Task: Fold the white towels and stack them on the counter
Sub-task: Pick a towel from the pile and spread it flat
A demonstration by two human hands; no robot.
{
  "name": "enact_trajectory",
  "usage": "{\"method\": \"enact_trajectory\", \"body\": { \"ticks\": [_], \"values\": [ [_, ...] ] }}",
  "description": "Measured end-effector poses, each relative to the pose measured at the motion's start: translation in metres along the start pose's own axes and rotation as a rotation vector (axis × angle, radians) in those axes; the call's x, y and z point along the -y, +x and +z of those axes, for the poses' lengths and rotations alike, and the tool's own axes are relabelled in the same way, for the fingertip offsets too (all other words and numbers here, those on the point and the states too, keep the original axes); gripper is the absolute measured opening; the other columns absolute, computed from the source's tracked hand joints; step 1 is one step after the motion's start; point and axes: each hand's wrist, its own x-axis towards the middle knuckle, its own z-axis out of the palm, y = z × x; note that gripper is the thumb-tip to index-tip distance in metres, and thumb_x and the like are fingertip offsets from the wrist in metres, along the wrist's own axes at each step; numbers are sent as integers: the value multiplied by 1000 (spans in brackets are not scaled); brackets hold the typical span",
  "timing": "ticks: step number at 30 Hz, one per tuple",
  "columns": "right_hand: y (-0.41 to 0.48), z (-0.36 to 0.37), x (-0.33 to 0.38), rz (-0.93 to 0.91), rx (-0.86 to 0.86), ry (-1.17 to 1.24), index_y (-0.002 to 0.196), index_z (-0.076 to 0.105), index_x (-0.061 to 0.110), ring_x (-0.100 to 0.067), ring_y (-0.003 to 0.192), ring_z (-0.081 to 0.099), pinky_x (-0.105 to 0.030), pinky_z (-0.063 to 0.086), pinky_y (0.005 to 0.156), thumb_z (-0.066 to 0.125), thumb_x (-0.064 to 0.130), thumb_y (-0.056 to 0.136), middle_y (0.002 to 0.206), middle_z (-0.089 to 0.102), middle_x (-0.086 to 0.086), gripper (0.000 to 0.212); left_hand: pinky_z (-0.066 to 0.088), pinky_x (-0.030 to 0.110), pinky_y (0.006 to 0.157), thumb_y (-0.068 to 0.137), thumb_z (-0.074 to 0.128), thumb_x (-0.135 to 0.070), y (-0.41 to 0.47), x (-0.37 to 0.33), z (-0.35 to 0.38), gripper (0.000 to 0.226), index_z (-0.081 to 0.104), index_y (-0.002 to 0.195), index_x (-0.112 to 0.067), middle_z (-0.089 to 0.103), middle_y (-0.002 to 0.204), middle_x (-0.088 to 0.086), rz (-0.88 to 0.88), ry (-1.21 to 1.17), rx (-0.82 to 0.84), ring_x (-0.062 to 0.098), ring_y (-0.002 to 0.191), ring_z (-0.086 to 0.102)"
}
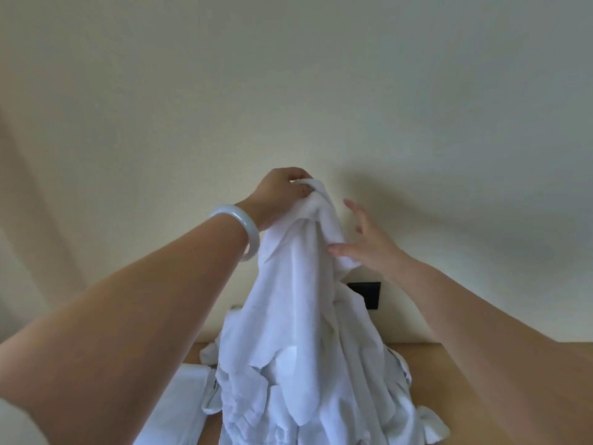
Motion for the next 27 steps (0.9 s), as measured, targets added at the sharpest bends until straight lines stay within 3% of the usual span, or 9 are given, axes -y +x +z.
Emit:
{"method": "enact_trajectory", "body": {
  "ticks": [3,5,7,9,13,17,19,21,27],
  "values": [
    [9,-18,30,-132,-155,-94,100,65,10,-25,97,64,-39,50,83,68,22,85,102,68,-7,19,55,34,73,93,60,-26,-7,-25,0,14,71,97,-17,72,87,-1,28,-182,83,15,79,66],
    [12,-44,53,-220,-336,-122,81,64,10,-28,84,65,-36,51,72,61,21,82,83,68,-9,11,51,28,76,84,69,-51,-11,-47,-3,43,63,112,-20,70,100,-7,86,-174,164,10,89,66],
    [9,-80,84,-289,-491,-187,70,56,17,-20,79,57,-18,45,63,52,9,82,77,62,-2,16,45,25,80,71,76,-61,-14,-70,-1,84,40,138,-25,54,121,-7,186,205,190,13,100,57],
    [3,-116,118,-329,-577,-259,79,54,22,-15,80,49,-8,33,54,47,0,84,85,58,1,23,42,33,76,74,77,-45,-13,-86,7,96,17,147,-29,38,126,4,350,726,42,24,92,53],
    [-4,-185,135,-279,-480,-353,76,52,17,-16,68,42,-22,32,50,50,3,88,76,51,-2,19,43,42,73,85,47,-5,4,-90,18,54,32,137,-13,43,120,18,316,808,-249,41,94,57],
    [-24,-237,78,35,-210,-337,67,56,16,-16,60,45,-16,37,50,66,10,89,65,53,-4,26,44,34,79,86,47,-8,-1,-32,26,14,60,92,-10,65,104,18,76,773,-90,38,102,62],
    [-37,-252,40,163,-100,-273,82,69,14,-21,72,59,-27,47,68,71,11,85,80,66,-11,5,41,27,74,85,54,-11,-18,-4,38,12,61,77,-14,69,96,15,-8,758,-12,34,99,63],
    [-52,-263,15,228,-69,-135,93,71,10,-24,76,65,-33,52,73,71,7,84,88,71,-12,10,39,25,71,84,58,-11,-30,0,48,10,62,75,-14,70,92,13,-22,742,39,31,96,64],
    [-60,-320,-11,145,-220,7,78,68,13,-21,73,54,-27,39,62,74,12,82,78,63,-8,8,38,25,69,80,65,-7,-34,-51,34,11,65,75,-17,66,82,4,-24,683,-34,24,84,58]
  ]
}}
